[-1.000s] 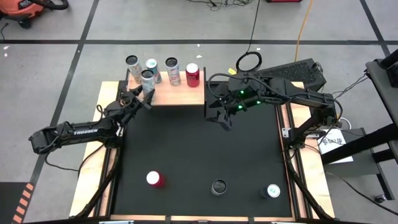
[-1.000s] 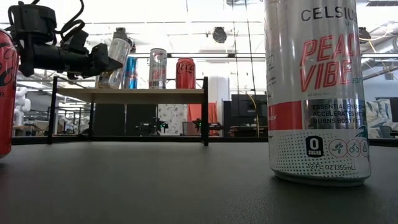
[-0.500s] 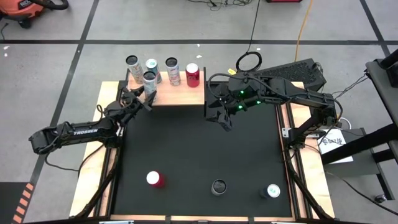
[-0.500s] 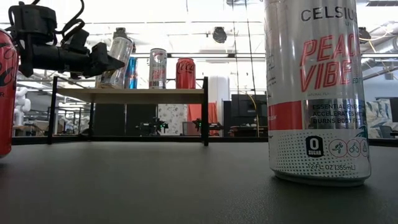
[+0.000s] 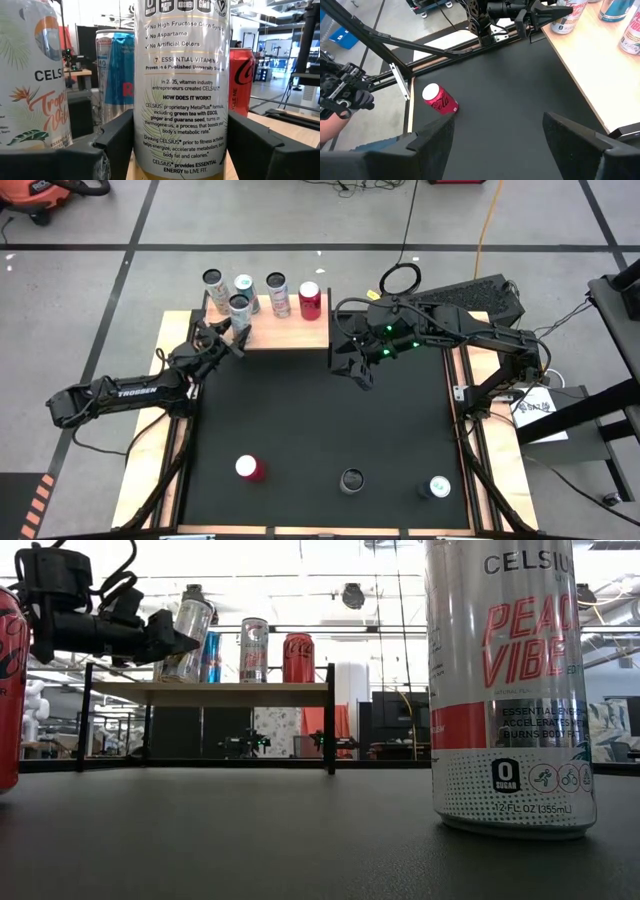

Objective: Place canned beverage on shelf
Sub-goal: Put the white yellow soda can on the shelf aligned with the white yellow soda can

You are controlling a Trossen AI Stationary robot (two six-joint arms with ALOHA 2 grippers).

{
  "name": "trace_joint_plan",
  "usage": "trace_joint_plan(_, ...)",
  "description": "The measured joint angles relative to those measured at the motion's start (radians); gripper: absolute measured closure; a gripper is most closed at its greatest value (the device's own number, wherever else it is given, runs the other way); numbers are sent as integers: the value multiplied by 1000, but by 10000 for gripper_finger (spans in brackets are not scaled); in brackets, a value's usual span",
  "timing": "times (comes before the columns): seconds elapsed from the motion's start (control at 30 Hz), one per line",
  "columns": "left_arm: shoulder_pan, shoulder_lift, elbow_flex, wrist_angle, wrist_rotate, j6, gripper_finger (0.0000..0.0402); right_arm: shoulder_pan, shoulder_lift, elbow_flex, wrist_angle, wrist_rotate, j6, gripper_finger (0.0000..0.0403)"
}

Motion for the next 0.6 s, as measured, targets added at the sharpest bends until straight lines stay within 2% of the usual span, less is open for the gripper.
trace_joint_plan(0.6, 0, 2, -2, -15, 41, -22, 140, 0, 0, 0, 0, 0, 3, 117)
